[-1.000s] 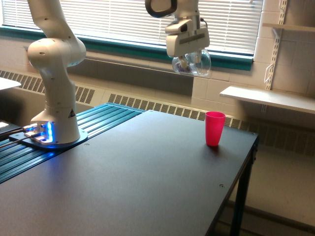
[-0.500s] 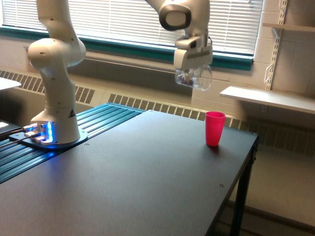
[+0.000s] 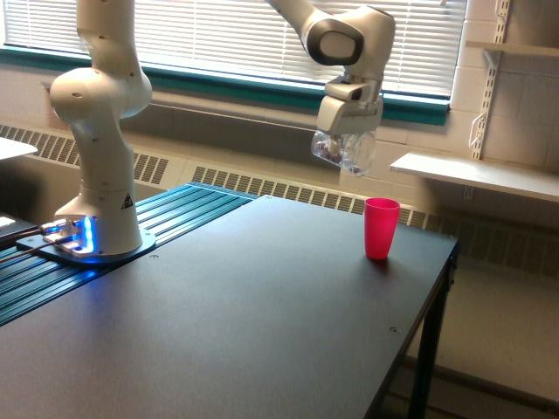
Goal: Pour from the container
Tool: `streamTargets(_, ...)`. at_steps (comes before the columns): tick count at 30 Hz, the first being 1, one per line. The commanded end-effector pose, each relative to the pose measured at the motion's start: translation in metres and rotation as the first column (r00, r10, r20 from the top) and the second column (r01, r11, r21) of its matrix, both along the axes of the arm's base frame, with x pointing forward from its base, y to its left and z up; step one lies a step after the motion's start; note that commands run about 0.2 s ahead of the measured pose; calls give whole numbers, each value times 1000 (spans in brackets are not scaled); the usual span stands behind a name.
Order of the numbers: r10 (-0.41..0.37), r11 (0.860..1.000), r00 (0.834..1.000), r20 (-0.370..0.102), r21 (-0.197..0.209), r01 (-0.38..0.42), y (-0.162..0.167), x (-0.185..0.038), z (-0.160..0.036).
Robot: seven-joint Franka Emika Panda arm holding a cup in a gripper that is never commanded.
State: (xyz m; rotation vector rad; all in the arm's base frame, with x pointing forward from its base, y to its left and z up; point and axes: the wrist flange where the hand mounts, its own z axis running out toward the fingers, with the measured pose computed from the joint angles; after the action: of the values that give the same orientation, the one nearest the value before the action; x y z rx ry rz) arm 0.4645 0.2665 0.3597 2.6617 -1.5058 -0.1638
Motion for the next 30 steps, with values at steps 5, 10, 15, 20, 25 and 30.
streamTargets(5,-26,999,1000,-7,-40,26,13,9,5)
streamTargets(10,-30,999,999,-29,-37,29,18,7,1)
streamTargets(15,-32,998,999,-38,-54,30,20,1,-6)
streamTargets(20,-34,998,998,-58,-61,30,22,-5,-12)
streamTargets(25,-38,997,996,-80,-66,33,24,-8,-17)
streamTargets(30,-45,996,994,-99,-81,37,26,-6,-20)
